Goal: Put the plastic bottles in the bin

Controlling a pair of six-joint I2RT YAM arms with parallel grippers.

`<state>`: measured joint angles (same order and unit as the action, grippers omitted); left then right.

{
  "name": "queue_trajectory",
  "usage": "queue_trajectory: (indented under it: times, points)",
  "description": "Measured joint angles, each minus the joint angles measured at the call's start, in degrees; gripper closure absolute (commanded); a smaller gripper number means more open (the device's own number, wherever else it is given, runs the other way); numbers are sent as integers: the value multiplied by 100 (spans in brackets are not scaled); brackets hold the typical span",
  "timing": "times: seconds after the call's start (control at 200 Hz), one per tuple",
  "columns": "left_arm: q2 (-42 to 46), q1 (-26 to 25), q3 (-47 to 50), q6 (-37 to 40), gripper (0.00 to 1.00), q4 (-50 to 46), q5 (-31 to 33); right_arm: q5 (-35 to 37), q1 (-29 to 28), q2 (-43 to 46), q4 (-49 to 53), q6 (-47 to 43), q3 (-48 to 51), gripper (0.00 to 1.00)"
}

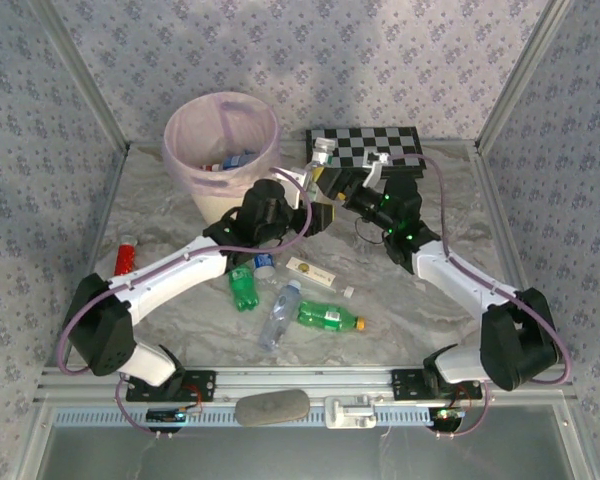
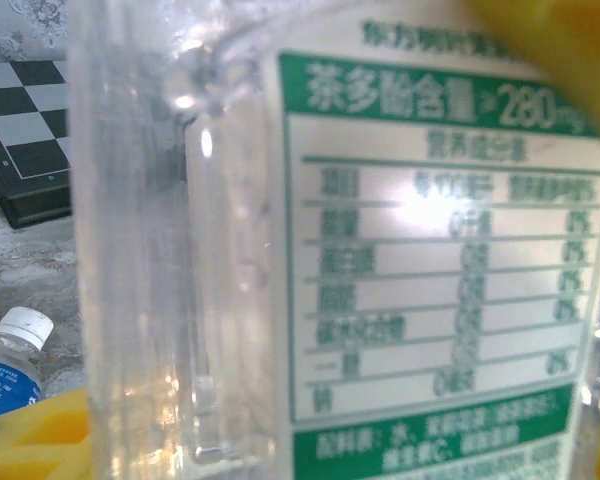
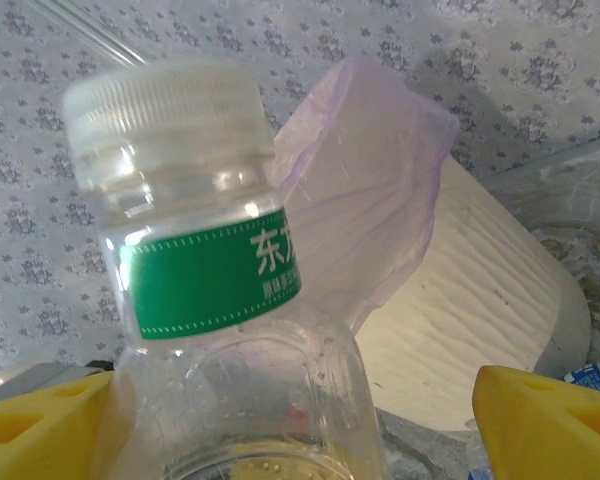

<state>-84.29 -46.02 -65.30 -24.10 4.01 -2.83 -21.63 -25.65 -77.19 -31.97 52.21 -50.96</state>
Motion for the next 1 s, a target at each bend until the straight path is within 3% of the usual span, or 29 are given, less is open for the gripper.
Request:
queue_trajectory:
  times: [0.36, 0.625, 0.815, 0.999]
  points:
    - [203, 304, -24, 201, 43, -223, 120, 146, 492, 651, 133, 42, 363, 7]
    - [310, 730, -1202, 916, 43, -896, 234, 428, 507, 761, 647, -254, 511, 4]
    - [400, 1196, -1873, 1449, 43, -1432, 343, 474, 546, 632, 962, -389, 540, 1]
    - [238, 1965, -2404, 1738, 42, -2159, 549, 490, 553, 428, 1311, -516, 520, 1]
